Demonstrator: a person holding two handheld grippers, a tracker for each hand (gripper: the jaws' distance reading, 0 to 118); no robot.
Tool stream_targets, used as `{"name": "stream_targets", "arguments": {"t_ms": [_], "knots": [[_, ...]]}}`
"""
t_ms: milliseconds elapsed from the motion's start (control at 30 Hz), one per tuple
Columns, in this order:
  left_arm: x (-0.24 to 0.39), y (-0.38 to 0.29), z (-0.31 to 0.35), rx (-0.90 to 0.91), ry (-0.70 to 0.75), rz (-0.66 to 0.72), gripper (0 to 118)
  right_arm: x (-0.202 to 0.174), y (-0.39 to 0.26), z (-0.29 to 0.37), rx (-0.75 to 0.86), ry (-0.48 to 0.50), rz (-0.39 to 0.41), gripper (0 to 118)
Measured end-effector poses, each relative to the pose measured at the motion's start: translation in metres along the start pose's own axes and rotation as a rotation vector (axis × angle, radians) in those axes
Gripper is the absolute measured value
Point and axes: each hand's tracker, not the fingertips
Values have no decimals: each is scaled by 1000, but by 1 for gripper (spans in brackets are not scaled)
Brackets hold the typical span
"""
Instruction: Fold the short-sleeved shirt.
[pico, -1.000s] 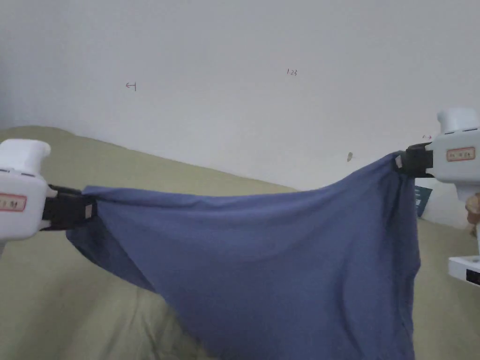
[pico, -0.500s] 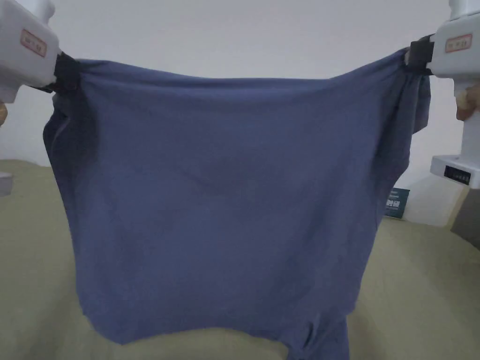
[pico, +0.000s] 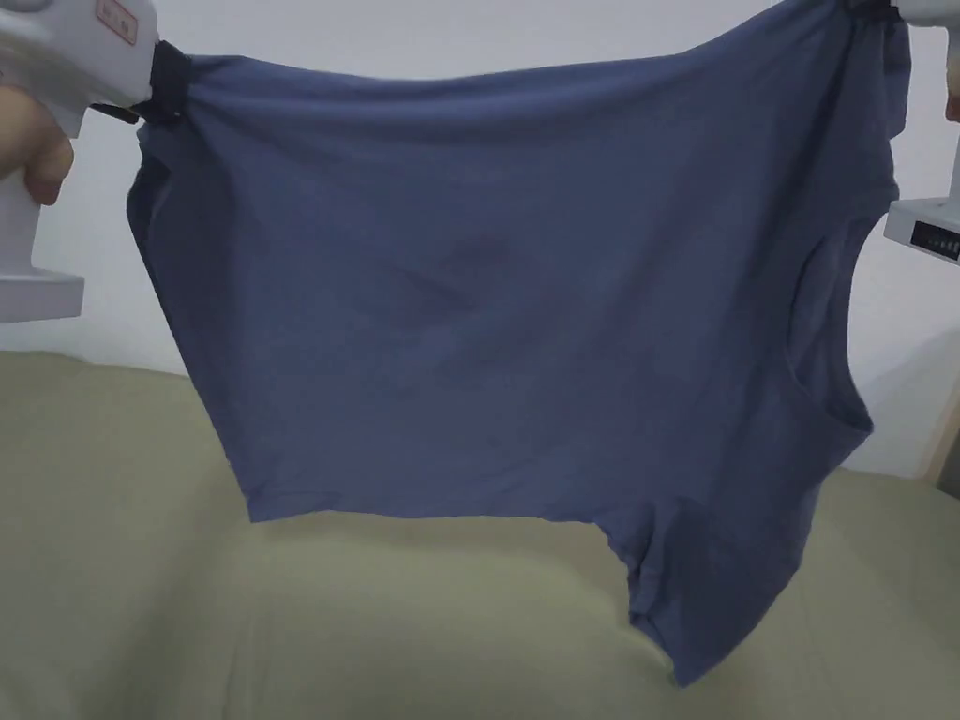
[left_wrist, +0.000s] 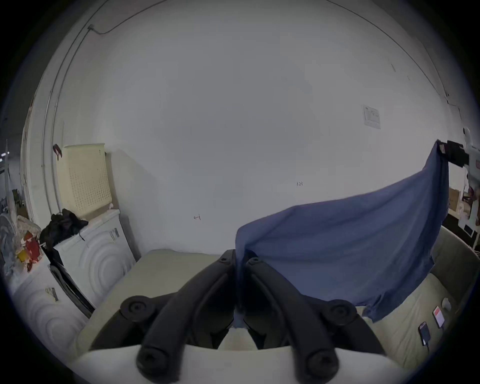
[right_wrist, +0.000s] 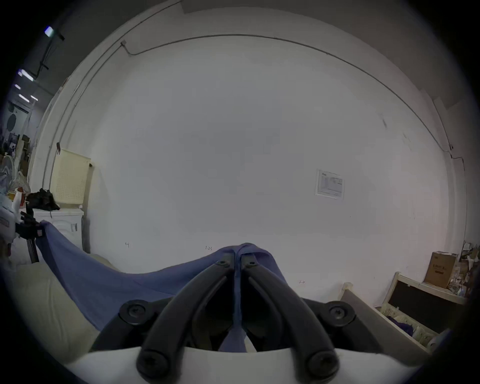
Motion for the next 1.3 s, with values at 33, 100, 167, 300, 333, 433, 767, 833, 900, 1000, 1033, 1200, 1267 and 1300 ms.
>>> {"name": "stream_targets", "arguments": {"t_ms": [33,100,167,300,333,433,767,833,900,1000,1033,1200,1267,1300], "knots": [[0,-4,-1,5,-1,-4,6,0,-5,2,-3,1,3,3],[0,-18,-1,8,-11,-25,6,-3,-21,14,-20,10,15,3],[-1,-36,4,-1,-15,-38,6,-3,-39,27,-56,34,-4,3],[-4,-81,21,-14,-31,-42,6,-7,-87,65,-97,90,31,3],[-4,-95,27,-18,-33,-45,5,-7,-102,78,-118,100,31,3],[2,-141,64,-36,-51,-67,6,-11,-143,116,-168,140,29,3],[5,-270,161,-106,-89,-82,6,-28,-247,240,-316,183,-92,3],[3,-292,177,-133,-103,-67,6,-32,-260,266,-326,196,-121,3],[2,-311,190,-151,-114,-54,6,-38,-272,288,-343,204,-145,3],[1,-339,210,-171,-122,-80,6,-40,-291,323,-360,206,-185,3],[0,-347,217,-178,-120,-86,6,-39,-297,333,-366,203,-221,3],[-8,-379,238,-225,-156,-76,6,-35,-325,376,-410,184,-309,3],[-6,-394,248,-232,-183,-89,6,-37,-337,390,-428,167,-345,3],[-4,-401,252,-238,-188,-101,6,-40,-341,398,-434,169,-350,3]]}}
